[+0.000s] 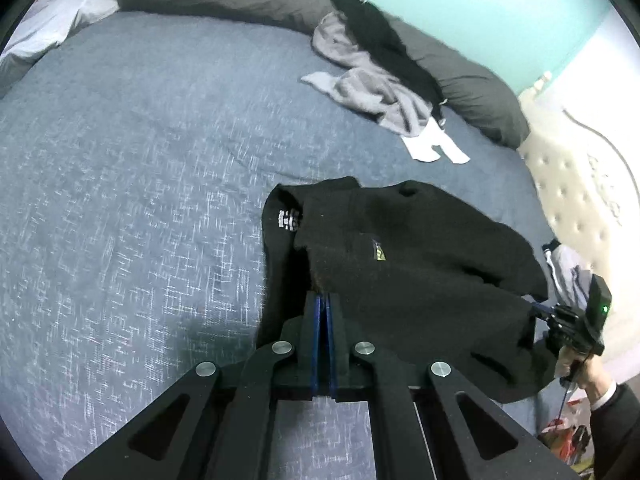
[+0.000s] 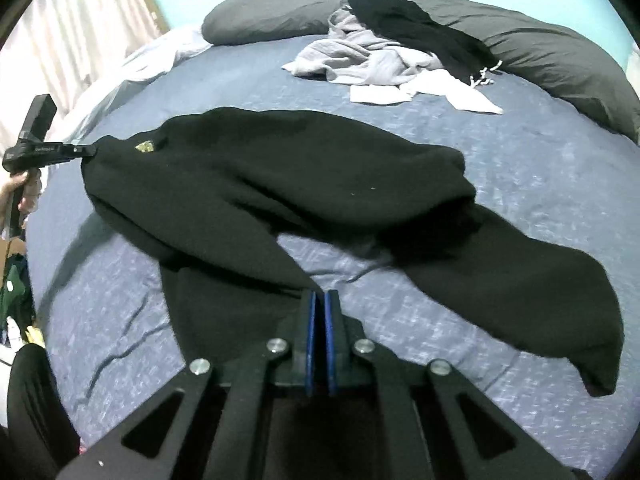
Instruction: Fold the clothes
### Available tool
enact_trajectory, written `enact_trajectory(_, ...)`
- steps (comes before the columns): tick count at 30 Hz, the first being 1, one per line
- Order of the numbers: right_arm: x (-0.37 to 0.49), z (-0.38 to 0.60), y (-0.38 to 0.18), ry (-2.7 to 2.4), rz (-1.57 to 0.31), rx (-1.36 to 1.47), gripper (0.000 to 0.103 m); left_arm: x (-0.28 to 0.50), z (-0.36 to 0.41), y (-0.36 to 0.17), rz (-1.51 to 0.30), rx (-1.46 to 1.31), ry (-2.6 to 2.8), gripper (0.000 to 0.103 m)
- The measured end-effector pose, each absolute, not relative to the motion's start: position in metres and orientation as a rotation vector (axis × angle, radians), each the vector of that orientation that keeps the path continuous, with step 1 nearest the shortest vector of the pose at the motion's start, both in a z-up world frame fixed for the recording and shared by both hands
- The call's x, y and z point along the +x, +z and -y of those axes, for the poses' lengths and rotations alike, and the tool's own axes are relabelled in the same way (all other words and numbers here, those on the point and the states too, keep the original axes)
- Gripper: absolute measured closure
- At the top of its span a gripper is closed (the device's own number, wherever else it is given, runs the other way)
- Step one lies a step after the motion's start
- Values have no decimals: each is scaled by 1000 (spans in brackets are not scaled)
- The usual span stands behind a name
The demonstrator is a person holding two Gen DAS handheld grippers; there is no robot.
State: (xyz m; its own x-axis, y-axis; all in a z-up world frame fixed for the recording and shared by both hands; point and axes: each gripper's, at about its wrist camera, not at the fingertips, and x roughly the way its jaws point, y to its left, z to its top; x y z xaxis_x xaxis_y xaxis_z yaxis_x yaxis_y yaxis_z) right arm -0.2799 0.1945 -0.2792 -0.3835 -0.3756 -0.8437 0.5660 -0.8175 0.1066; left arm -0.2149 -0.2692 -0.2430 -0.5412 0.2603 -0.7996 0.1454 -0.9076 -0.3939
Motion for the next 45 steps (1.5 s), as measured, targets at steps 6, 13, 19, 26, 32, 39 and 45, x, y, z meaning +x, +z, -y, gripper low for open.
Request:
enact_trajectory(6, -282, -179, -300, -2248, -318, 1331, 96, -239, 269, -261, 692, -1500, 2643, 100)
enact_trajectory(13, -264, -181, -277, -2213, -255, 1226, 77, -254, 270, -263, 744, -1471, 2643, 100)
enact_trajectory(19, -231, -143, -293, -1955, -407, 1272, 59, -238, 269, -246, 719, -1420, 2624, 82)
enact_trajectory(26, -215, -126, -310, -1922, -499, 1289, 59, -189, 267, -247, 611, -1409, 2587, 62)
enact_trajectory(32, -213, -125, -321, -1938, -576, 1298, 61, -155, 258, -281, 499, -1475, 2544, 61)
enact_trajectory(39, -226, -139, -317, -1994, -471, 1288, 87, -158, 255, -306, 445, -1495, 2553, 53)
enact_trajectory(45, -238, -149, -307, -2070, -424, 1258, 94, -167, 250, -312, 358, -1489, 2590, 53)
